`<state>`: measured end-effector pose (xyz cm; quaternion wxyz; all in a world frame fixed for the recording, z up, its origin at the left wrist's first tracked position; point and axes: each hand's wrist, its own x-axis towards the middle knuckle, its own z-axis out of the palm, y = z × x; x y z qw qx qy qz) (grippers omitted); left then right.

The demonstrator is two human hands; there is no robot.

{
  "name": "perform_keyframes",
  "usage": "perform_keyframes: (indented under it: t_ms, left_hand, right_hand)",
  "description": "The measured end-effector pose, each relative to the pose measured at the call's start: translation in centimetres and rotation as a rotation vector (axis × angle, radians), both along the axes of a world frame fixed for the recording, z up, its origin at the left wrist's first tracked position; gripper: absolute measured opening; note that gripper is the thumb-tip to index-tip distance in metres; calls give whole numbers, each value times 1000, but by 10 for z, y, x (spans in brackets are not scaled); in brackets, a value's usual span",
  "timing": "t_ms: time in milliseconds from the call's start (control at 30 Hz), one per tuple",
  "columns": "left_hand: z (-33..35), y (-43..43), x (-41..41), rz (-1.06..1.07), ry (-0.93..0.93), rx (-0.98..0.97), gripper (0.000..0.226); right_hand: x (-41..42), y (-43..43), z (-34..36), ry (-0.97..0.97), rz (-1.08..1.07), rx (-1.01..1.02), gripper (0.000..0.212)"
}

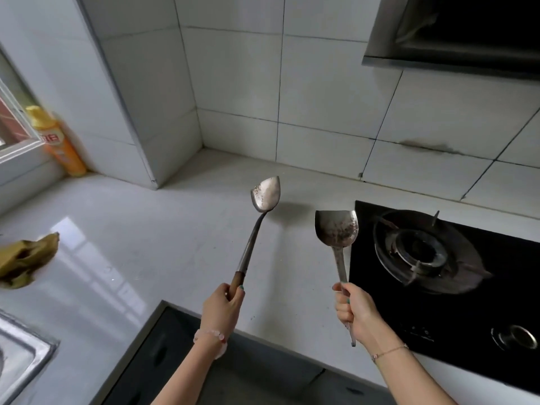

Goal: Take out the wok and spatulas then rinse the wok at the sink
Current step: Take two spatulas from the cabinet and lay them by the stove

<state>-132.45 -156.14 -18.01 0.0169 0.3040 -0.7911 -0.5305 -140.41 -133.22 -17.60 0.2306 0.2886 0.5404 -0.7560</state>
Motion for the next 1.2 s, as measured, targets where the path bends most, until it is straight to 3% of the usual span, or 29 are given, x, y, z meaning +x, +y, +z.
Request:
perform_keyframes:
  t_ms: [933, 1100, 1200]
  left_hand:
    - [-37, -15, -86, -206, -125, -412, 21]
    - [-40, -17, -90, -247, -121, -572, 24]
    - [-45, -19, -90, -266, -146, -562, 30]
  right_hand:
    - [-61, -25, -26, -97, -76, -3, 29]
    - [-70, -33, -25, -112, -84, -1, 29]
    - [-75, -38, -25, -112, -85, 4, 30]
